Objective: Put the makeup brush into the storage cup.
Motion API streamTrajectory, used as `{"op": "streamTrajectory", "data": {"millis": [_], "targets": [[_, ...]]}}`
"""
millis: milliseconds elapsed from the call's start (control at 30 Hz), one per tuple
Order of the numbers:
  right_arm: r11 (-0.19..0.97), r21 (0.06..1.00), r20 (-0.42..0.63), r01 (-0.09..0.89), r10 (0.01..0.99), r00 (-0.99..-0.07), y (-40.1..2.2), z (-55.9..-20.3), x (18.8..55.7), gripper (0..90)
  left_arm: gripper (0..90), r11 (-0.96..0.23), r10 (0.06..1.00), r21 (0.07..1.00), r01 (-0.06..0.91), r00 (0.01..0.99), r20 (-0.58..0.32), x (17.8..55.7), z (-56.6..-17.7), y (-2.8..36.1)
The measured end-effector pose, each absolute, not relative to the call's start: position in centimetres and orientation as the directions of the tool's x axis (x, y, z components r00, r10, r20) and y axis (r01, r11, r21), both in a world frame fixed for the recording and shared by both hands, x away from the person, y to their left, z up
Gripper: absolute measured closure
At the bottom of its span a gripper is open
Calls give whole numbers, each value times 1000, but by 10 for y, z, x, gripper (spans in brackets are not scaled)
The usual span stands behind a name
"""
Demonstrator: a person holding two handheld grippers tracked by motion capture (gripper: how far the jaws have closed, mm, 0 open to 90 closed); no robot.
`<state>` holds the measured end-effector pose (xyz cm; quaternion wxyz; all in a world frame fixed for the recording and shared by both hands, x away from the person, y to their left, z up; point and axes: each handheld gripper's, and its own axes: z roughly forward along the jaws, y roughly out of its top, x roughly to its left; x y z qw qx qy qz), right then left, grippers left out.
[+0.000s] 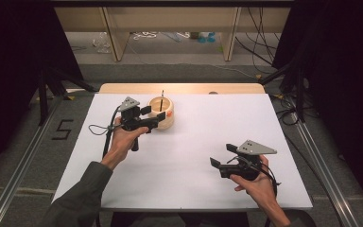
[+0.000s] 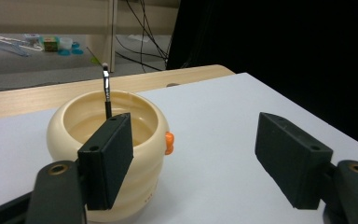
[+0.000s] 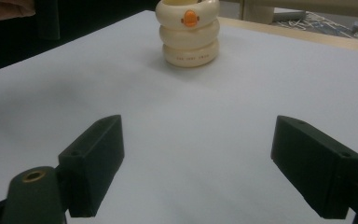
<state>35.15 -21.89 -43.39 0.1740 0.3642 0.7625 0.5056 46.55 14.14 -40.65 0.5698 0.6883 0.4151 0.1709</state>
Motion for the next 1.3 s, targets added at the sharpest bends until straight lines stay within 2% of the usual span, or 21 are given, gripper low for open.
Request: {"op": "streamTrajectory", "data": {"millis": [133, 367, 500, 633, 667, 833, 933, 1000, 1100, 1300], "targets": [[215, 907, 100, 362, 726, -680, -218, -435, 353, 179, 264, -16, 756, 933, 361, 615, -225, 459, -407, 139], [208, 899, 128, 386, 719, -684, -217, -434, 352, 179, 263, -25, 752, 929, 370, 619, -227, 448, -411, 136], [211, 909, 102, 360, 725, -681, -217, -435, 353, 179, 263, -31, 747, 932, 361, 628, -218, 444, -413, 137], [205, 899, 130, 386, 717, -685, -216, -435, 351, 177, 262, -43, 746, 933, 356, 633, -207, 438, -414, 138], [207, 899, 128, 385, 718, -684, -216, -435, 351, 177, 261, -29, 746, 930, 366, 627, -223, 436, -414, 137], [223, 900, 104, 374, 725, -681, -217, -435, 352, 176, 253, -62, 734, 936, 346, 652, -192, 429, -415, 137], [201, 909, 115, 366, 722, -682, -217, -436, 353, 176, 251, -68, 727, 934, 350, 659, -193, 423, -416, 136], [190, 900, 144, 393, 720, -679, -217, -435, 351, 176, 249, -81, 724, 936, 342, 665, -181, 420, -416, 135], [216, 897, 110, 384, 734, -670, -219, -433, 351, 175, 246, -91, 717, 937, 338, 674, -174, 416, -417, 134], [204, 902, 118, 381, 730, -673, -218, -434, 351, 174, 225, -100, 715, 934, 343, 678, -172, 409, -421, 134]]}}
